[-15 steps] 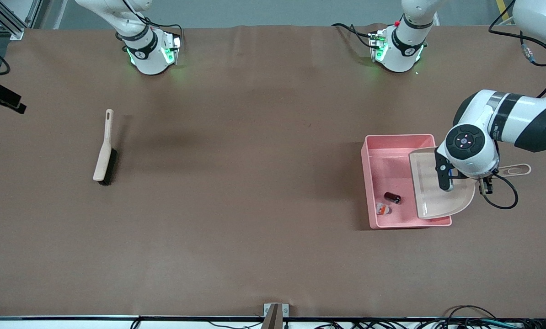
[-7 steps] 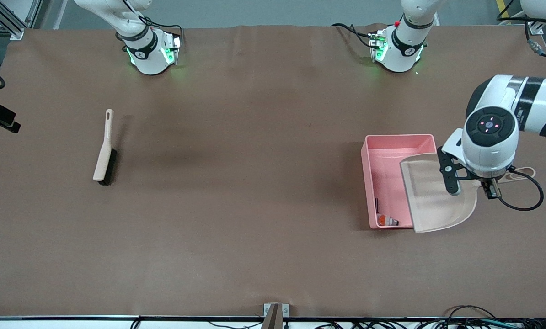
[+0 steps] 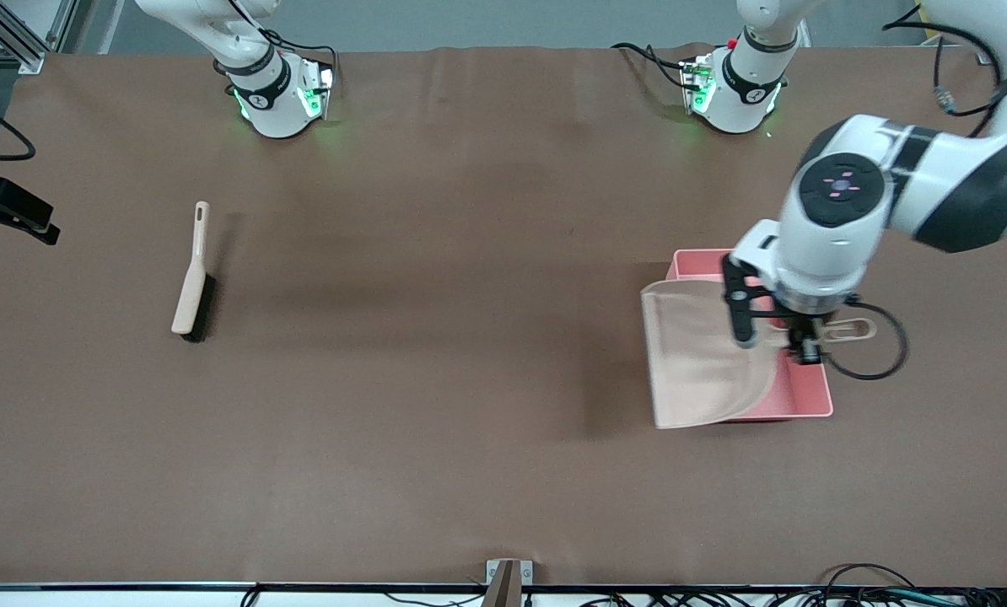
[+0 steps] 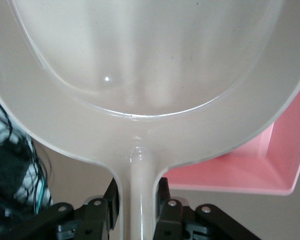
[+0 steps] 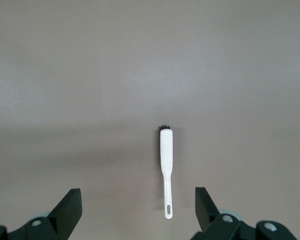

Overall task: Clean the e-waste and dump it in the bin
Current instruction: 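Move the emptied dustpan back onto the table with the left gripper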

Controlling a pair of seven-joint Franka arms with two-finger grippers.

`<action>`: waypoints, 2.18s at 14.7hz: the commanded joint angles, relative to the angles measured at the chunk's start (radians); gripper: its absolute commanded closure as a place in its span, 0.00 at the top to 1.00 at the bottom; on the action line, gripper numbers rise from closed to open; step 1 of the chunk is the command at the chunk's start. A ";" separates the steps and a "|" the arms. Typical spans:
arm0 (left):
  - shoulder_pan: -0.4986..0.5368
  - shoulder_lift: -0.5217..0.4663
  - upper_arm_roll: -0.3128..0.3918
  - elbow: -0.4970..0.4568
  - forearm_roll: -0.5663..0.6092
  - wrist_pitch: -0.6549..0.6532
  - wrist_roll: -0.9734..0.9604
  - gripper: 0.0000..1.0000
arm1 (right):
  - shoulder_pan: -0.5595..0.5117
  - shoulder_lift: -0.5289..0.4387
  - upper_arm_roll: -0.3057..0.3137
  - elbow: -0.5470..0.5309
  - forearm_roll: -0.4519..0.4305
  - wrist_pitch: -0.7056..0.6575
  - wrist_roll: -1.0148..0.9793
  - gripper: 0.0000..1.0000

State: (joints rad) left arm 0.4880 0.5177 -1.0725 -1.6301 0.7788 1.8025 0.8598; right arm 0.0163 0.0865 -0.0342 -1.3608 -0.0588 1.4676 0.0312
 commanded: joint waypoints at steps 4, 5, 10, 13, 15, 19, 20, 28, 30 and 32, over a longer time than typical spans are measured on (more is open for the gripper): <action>-0.228 0.169 0.052 0.032 0.040 0.096 -0.149 0.15 | 0.004 0.007 -0.004 0.011 0.050 0.057 0.001 1.00; -0.279 0.185 0.089 0.039 0.043 0.113 -0.206 0.15 | 0.008 0.007 -0.004 0.011 0.050 0.054 0.001 1.00; -0.502 0.258 0.275 0.096 0.039 0.152 -0.283 0.15 | 0.017 0.004 -0.004 0.006 0.047 0.050 -0.001 1.00; -0.525 0.282 0.279 0.096 0.040 0.152 -0.292 0.15 | 0.011 0.001 -0.007 0.006 0.047 0.031 0.001 1.00; -0.540 0.294 0.282 0.096 0.046 0.159 -0.286 0.15 | 0.007 0.001 -0.009 0.006 0.047 0.031 -0.001 1.00; -0.566 0.297 0.319 0.096 0.048 0.159 -0.321 0.15 | 0.013 0.001 -0.009 0.006 0.048 0.011 0.003 1.00; -0.568 0.300 0.322 0.096 0.050 0.159 -0.361 0.15 | 0.013 0.001 -0.009 0.006 0.048 0.016 0.003 1.00; -0.628 0.309 0.388 0.104 0.086 0.218 -0.395 0.21 | 0.011 0.002 -0.009 0.006 0.050 0.019 0.003 1.00; -0.626 0.314 0.388 0.104 0.108 0.222 -0.390 0.22 | 0.011 0.002 -0.009 0.006 0.050 0.016 0.004 1.00; -0.623 0.320 0.390 0.104 0.108 0.225 -0.390 0.23 | 0.011 0.002 -0.009 0.006 0.050 0.017 0.004 1.00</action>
State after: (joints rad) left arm -0.1302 0.8203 -0.6856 -1.5476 0.8675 2.0180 0.4687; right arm 0.0265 0.0902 -0.0410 -1.3603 -0.0219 1.4919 0.0311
